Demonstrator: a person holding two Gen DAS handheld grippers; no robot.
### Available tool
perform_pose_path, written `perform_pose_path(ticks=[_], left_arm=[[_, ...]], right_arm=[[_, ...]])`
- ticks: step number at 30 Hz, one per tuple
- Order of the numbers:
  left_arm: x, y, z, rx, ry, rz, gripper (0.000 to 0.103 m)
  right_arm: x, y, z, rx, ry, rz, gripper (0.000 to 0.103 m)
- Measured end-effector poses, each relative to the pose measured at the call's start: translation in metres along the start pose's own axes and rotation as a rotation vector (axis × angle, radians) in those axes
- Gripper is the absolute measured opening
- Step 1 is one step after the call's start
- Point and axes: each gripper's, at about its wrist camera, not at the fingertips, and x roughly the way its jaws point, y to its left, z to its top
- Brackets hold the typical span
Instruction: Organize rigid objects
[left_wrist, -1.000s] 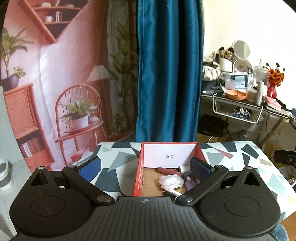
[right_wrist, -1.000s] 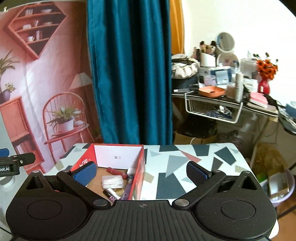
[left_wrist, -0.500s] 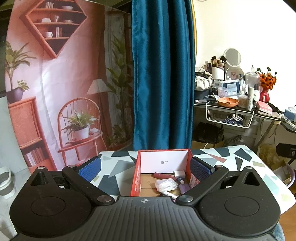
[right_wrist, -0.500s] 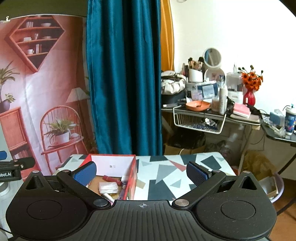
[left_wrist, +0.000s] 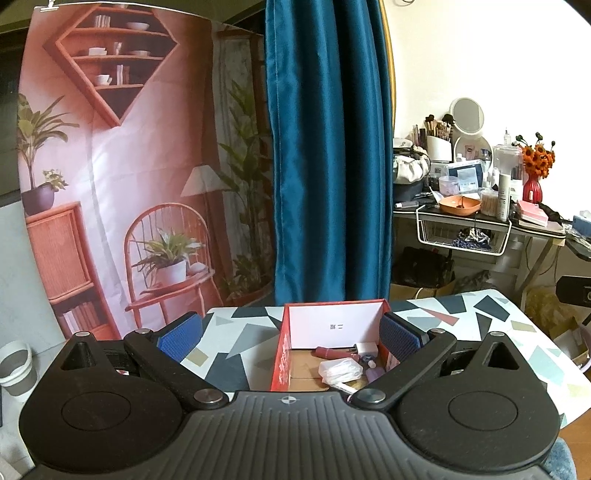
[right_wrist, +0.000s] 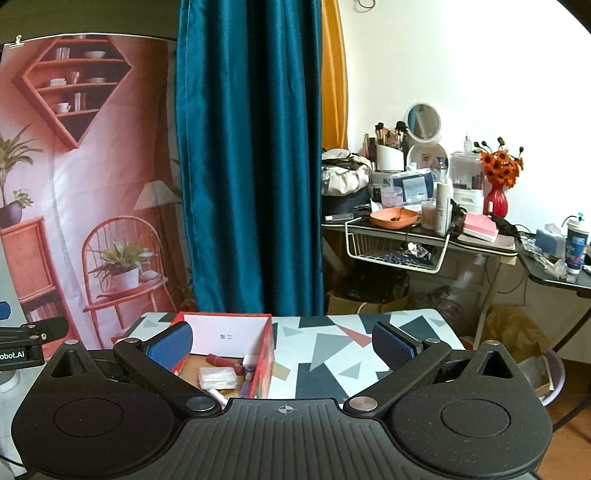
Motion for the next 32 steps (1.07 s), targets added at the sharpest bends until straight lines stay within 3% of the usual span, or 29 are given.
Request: perform_pose_path(ticks=[32], left_arm=[[-0.0048, 0.0003, -0.0006, -0.007, -0.002, 0.021, 0.103]], right_arm=[[0.003, -0.0012, -0.0054, 0.003, 0.015, -0.016, 0.103]])
